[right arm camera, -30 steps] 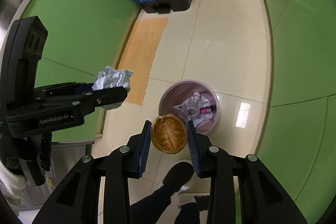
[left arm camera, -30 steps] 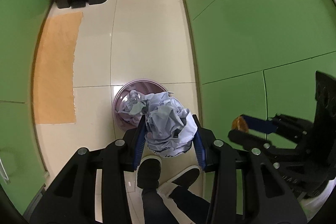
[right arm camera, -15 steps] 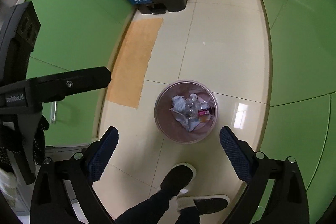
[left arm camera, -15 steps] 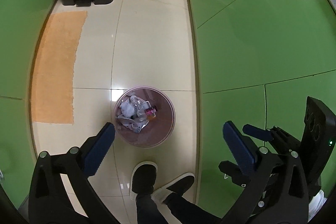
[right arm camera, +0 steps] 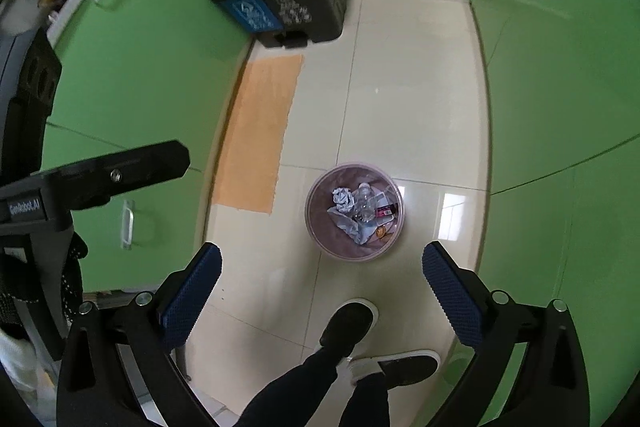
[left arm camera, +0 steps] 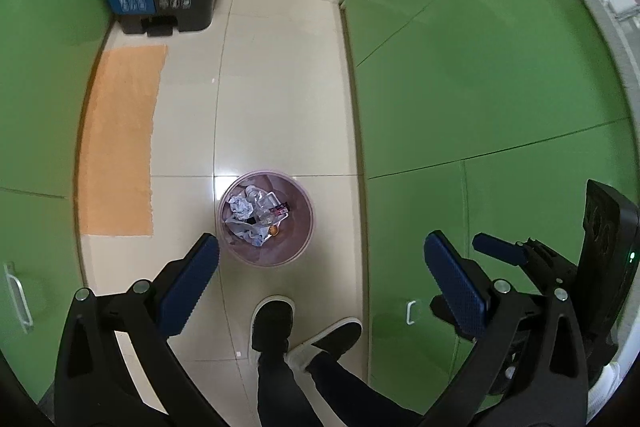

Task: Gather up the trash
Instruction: 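Raise both tools back up over the counter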

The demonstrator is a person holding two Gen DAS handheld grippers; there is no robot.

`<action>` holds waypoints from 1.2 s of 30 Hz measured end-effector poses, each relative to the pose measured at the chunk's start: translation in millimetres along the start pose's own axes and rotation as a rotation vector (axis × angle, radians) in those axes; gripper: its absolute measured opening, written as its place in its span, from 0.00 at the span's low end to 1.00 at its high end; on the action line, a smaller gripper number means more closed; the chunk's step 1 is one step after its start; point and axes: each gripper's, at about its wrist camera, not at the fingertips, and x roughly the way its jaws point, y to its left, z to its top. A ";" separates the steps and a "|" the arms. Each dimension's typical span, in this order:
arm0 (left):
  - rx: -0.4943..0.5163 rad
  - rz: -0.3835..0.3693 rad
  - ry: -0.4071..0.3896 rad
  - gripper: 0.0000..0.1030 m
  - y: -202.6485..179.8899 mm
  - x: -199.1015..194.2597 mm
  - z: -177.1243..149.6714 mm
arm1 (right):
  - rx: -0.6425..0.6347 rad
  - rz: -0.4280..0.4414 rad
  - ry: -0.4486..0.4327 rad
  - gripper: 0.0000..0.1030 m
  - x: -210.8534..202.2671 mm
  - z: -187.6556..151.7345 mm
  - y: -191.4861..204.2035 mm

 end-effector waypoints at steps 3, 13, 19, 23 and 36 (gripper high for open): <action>0.025 0.006 -0.025 0.97 -20.8 -38.2 1.5 | 0.013 -0.004 -0.036 0.94 -46.2 -0.6 8.1; 0.209 0.046 -0.151 0.97 -112.6 -174.3 7.8 | 0.063 -0.054 -0.219 0.94 -210.5 -17.8 16.5; 0.322 0.029 -0.201 0.97 -169.6 -223.8 6.0 | 0.117 -0.093 -0.336 0.94 -289.0 -33.0 7.6; 0.410 0.010 -0.231 0.97 -214.0 -246.6 -0.6 | 0.173 -0.130 -0.419 0.94 -335.3 -54.3 -7.4; 0.739 -0.143 -0.244 0.97 -388.1 -242.8 -32.9 | 0.442 -0.291 -0.605 0.94 -438.1 -155.4 -98.8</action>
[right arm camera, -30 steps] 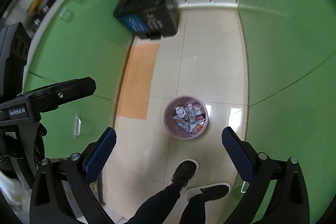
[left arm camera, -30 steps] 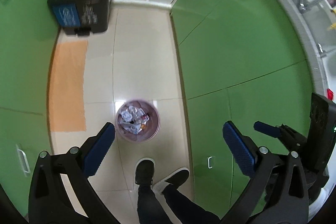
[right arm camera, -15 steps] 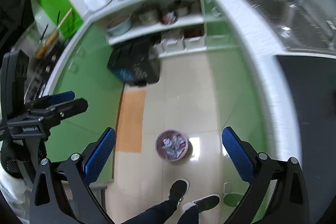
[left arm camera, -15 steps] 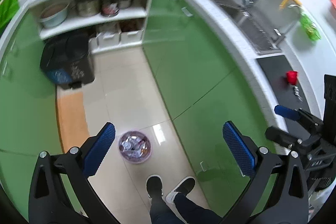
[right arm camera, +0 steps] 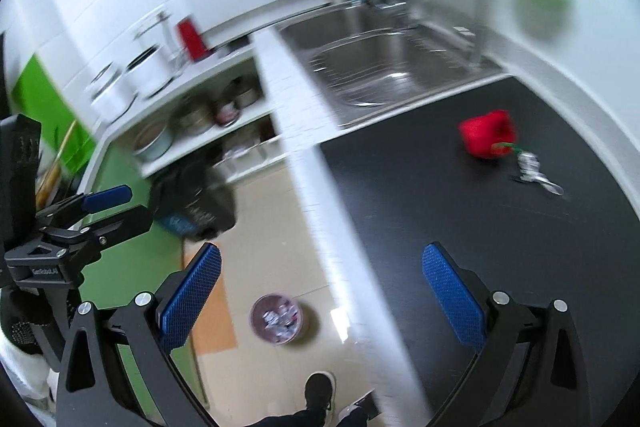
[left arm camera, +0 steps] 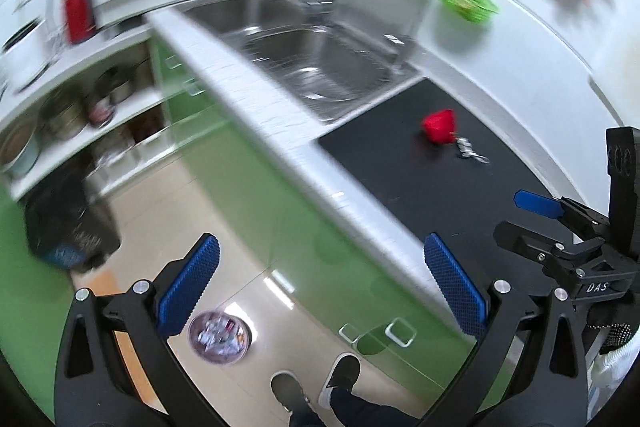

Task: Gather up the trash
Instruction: 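Raise both tools back up over the counter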

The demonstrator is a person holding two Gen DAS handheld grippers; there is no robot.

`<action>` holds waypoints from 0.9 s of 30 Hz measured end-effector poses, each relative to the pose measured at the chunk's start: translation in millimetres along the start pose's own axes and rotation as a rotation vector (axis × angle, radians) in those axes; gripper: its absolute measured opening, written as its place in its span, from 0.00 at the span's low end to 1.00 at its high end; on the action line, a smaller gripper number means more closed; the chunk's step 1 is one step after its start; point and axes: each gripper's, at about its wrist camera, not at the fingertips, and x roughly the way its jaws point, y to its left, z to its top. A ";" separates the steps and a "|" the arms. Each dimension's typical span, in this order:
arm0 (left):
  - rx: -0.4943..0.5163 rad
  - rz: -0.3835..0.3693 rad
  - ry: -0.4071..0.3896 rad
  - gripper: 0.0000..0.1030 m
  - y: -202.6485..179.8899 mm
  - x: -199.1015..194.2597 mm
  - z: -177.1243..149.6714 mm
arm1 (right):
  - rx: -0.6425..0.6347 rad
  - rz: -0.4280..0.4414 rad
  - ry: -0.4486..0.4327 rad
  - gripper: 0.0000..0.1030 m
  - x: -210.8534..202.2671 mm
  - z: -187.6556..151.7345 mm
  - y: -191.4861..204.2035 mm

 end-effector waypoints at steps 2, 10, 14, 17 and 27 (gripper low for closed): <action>0.038 -0.028 0.004 0.97 -23.0 13.0 10.4 | 0.029 -0.035 -0.017 0.94 -10.8 -0.6 -25.0; 0.126 -0.107 0.035 0.97 -99.9 69.8 39.9 | 0.089 -0.148 -0.039 0.94 -30.8 1.4 -104.0; 0.127 -0.120 0.054 0.97 -120.9 95.2 49.5 | 0.094 -0.177 -0.034 0.94 -24.6 9.1 -139.3; 0.142 -0.106 0.051 0.97 -135.2 112.3 56.6 | 0.094 -0.185 -0.025 0.94 -14.8 17.0 -160.1; 0.122 -0.066 0.092 0.97 -157.8 163.4 76.7 | 0.059 -0.208 0.059 0.94 38.1 40.5 -210.5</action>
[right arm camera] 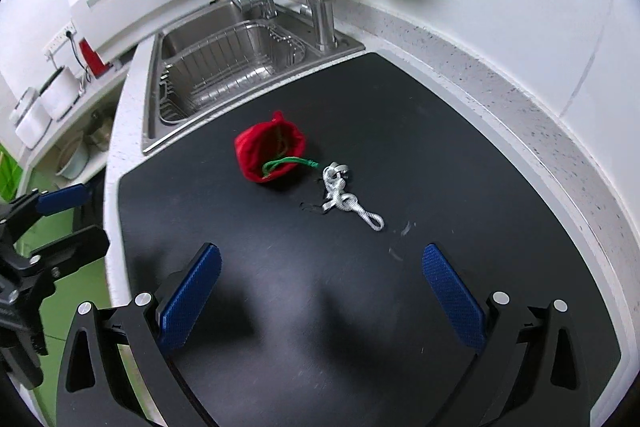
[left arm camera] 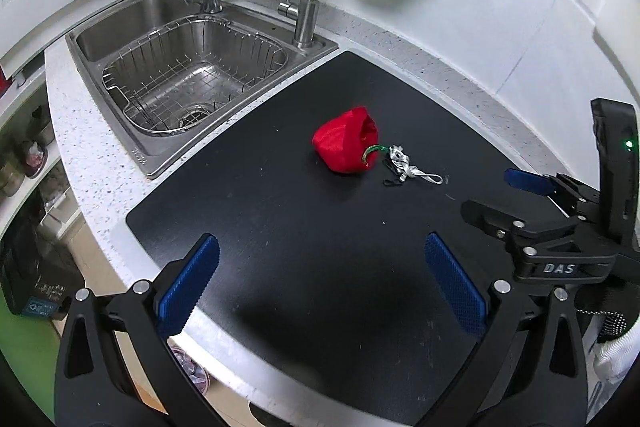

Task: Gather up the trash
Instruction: 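Raise both tools back up over the counter, then grasp the white cord with the right tool while the left tool grasps the red pouch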

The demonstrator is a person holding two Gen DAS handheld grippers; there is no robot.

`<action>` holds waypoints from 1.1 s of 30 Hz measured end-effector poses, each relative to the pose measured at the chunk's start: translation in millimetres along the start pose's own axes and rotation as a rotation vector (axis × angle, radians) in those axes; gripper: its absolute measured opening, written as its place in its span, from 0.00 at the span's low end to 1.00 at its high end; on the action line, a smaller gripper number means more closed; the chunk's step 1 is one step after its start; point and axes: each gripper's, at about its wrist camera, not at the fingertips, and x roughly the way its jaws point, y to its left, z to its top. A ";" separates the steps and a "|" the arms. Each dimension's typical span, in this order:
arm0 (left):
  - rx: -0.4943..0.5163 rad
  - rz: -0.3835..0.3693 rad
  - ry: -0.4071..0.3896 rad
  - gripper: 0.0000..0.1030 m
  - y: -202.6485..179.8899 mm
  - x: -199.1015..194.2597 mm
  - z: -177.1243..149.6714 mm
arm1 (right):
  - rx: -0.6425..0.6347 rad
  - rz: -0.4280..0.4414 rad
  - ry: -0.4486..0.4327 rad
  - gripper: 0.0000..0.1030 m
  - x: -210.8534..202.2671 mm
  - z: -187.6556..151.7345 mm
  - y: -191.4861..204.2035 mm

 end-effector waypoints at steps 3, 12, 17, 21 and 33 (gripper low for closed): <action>-0.017 0.011 0.016 0.97 -0.4 14.6 6.2 | -0.012 0.009 0.016 0.94 15.4 7.1 -5.0; -0.061 0.039 0.042 0.97 8.7 35.9 10.4 | -0.053 0.012 0.056 0.94 65.0 21.2 -9.7; -0.091 0.050 0.055 0.97 19.6 43.2 8.9 | -0.079 0.006 0.055 0.81 84.0 23.6 -4.8; -0.106 0.050 0.064 0.97 24.5 47.0 7.5 | -0.103 -0.009 0.072 0.49 93.5 24.3 -1.4; -0.066 0.012 0.062 0.97 11.4 57.3 24.0 | -0.048 0.024 0.075 0.05 73.7 28.2 -10.6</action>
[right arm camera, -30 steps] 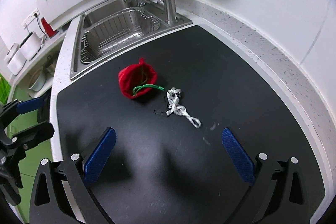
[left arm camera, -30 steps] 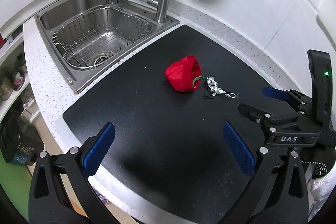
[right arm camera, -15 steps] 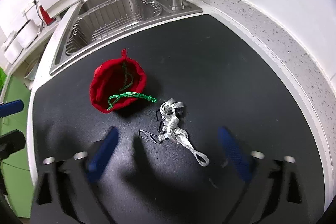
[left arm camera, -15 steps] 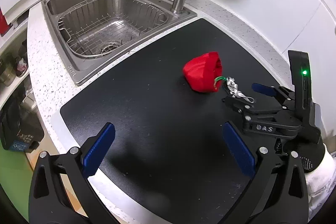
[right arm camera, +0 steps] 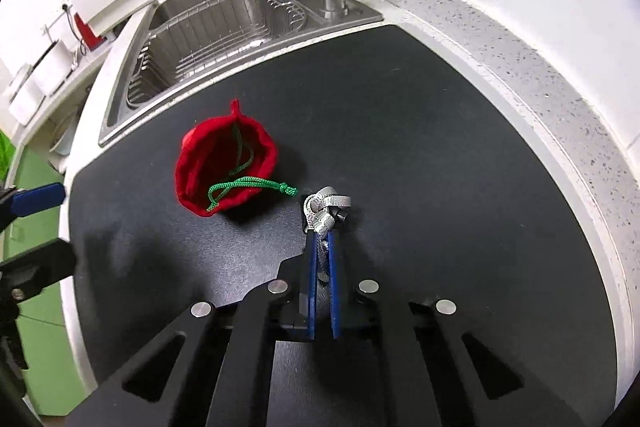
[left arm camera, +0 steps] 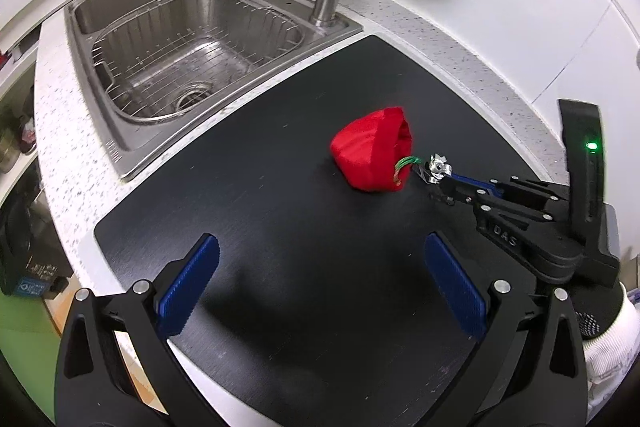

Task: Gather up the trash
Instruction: 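Grasp the white cord with the right tool while the left tool grasps the red pouch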

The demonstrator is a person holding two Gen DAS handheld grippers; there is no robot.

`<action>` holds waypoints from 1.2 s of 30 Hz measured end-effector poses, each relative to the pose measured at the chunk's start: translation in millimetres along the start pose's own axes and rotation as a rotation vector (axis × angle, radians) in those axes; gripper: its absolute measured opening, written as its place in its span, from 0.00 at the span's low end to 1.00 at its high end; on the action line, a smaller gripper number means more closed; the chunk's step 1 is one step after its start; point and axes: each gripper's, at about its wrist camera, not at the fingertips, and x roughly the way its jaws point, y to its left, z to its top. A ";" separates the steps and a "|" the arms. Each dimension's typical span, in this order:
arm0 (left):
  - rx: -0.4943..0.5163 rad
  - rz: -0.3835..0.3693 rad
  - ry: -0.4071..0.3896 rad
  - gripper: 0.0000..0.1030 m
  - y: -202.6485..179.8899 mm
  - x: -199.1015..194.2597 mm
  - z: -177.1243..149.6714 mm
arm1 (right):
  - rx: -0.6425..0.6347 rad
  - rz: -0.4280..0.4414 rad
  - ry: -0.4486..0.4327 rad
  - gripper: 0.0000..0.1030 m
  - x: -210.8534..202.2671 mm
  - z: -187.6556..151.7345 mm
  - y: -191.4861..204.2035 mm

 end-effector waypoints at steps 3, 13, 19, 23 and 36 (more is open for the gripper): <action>0.021 -0.013 0.001 0.97 -9.1 6.1 7.6 | 0.024 0.003 -0.016 0.05 -14.4 -0.1 -6.0; 0.097 -0.034 0.023 0.97 -36.1 47.1 36.7 | 0.077 -0.004 -0.052 0.05 -52.3 -13.5 -29.6; 0.130 -0.012 0.038 0.97 -43.3 75.1 48.1 | 0.109 -0.007 -0.055 0.05 -60.2 -22.1 -42.0; 0.133 -0.010 0.044 0.81 -44.5 84.9 51.2 | 0.121 -0.007 -0.056 0.05 -62.1 -25.1 -47.3; 0.140 0.015 0.048 0.22 -41.1 60.5 41.1 | 0.102 0.017 -0.077 0.05 -74.2 -23.2 -34.4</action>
